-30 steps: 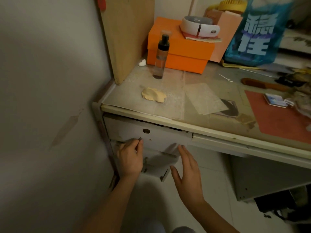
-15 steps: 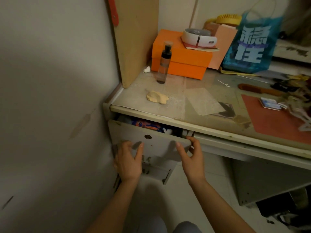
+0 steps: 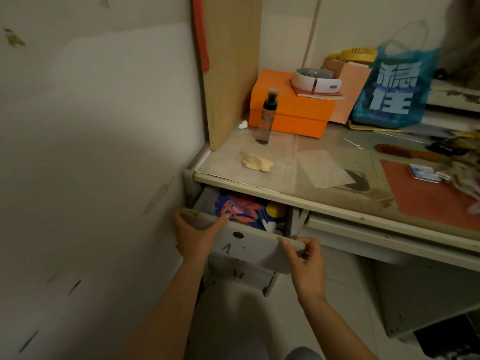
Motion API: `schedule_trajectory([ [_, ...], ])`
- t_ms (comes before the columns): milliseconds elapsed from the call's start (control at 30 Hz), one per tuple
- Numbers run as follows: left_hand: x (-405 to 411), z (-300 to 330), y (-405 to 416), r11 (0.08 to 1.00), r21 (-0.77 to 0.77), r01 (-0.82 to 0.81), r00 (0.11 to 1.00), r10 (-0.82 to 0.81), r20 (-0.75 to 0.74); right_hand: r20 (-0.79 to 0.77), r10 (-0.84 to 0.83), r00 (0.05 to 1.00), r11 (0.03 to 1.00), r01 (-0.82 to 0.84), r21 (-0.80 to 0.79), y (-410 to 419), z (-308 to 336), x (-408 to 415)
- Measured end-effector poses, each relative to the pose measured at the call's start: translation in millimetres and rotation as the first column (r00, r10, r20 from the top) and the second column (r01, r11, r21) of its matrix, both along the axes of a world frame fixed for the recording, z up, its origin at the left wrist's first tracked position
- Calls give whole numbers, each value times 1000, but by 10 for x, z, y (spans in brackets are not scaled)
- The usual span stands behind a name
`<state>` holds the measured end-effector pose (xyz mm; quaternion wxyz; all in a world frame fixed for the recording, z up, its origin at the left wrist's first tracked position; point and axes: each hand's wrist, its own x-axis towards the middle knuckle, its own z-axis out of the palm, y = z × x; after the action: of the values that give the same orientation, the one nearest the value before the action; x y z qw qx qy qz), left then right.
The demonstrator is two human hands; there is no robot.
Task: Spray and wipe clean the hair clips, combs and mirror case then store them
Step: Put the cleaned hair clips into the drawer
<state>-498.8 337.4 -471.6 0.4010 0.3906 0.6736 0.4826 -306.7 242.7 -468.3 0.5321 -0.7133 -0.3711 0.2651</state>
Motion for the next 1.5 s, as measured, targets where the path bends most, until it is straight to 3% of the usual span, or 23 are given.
schedule_trajectory([
  [233, -151, -60, -250, 999, 20, -29, 992, 26, 121, -33, -47, 998, 999, 46, -9, -232, -1, -112],
  [500, -277, -76, -528, 998, 4, -64, 989, 63, 135, -93, -35, 995, 998, 30, -51, -539, 43, -231],
  [700, -389, 26, -561, 999, -41, -4, 987, 11, 162, -83, -28, 996, 994, 20, -106, -566, 135, -231],
  [867, -324, 88, -625, 1000, -27, -13, 996, 15, 83, -42, 39, 998, 987, -45, -156, -564, 202, -175],
  [1000, -221, 230, -664, 1000, 29, 2, 982, 3, -190, 38, 86, 996, 981, -78, -178, -537, 258, -151],
  [1133, -157, 438, -641, 997, 17, 73, 895, -58, -442, 123, 142, 982, 969, -113, -218, -478, 350, -128],
  [1200, -113, 510, -633, 990, 21, 142, 829, -108, -548, 247, 208, 946, 956, -143, -257, -456, 409, -117],
  [1333, 33, 560, -624, 939, -14, 344, 586, -226, -778, 622, 343, 704, 918, -110, -382, -407, 498, -63],
  [1500, 369, 583, -476, 876, -54, 480, 370, -257, -893, 770, 371, 520, 913, -52, -405, -191, 586, 115],
])
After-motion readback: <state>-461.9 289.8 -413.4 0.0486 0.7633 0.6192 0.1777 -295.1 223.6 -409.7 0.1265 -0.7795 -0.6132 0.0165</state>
